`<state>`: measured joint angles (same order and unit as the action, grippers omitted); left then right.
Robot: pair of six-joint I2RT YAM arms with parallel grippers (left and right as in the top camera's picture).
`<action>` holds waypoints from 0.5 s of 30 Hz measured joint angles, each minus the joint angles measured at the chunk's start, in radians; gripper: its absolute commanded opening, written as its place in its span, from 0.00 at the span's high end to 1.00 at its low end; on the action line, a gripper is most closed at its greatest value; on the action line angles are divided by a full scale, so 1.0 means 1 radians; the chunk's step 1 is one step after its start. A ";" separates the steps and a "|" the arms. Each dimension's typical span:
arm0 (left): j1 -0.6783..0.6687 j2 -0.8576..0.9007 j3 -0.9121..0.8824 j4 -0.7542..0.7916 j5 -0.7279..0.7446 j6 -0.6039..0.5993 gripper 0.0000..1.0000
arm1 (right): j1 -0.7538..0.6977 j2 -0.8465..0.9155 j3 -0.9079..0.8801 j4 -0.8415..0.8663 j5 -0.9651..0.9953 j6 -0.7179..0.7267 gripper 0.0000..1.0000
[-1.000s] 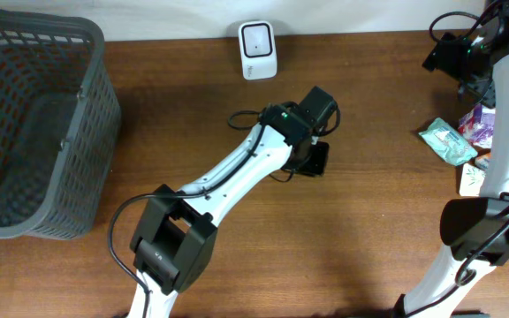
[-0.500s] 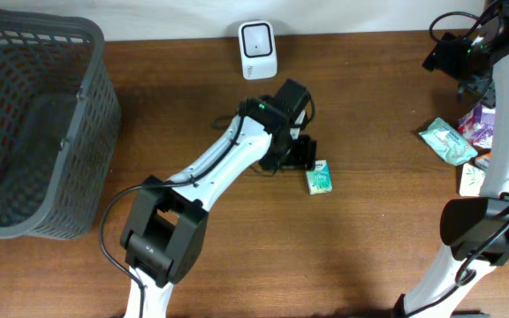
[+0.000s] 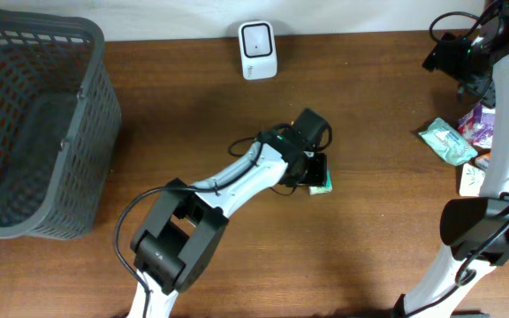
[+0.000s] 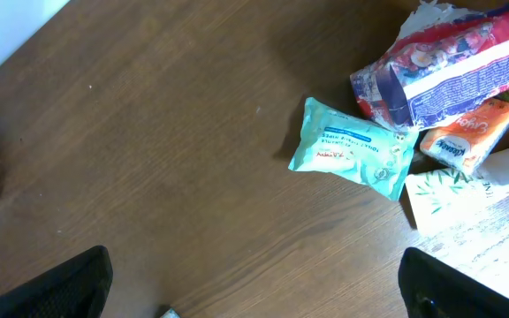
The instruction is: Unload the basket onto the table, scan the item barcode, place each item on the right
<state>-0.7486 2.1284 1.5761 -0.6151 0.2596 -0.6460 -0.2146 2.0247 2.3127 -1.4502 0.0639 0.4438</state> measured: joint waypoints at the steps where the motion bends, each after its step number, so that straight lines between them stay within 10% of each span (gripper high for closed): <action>1: -0.005 0.004 0.000 0.000 -0.010 -0.010 0.58 | 0.000 0.000 0.000 0.000 0.000 0.000 0.01; 9: -0.009 0.060 0.005 0.019 -0.023 -0.033 1.00 | 0.000 0.000 0.000 0.000 0.000 0.001 0.01; 15: -0.003 0.060 0.074 -0.148 -0.095 0.055 1.00 | 0.000 0.000 0.000 0.000 0.000 0.000 0.01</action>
<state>-0.7521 2.1883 1.6497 -0.7631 0.1642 -0.5915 -0.2146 2.0247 2.3127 -1.4498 0.0639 0.4442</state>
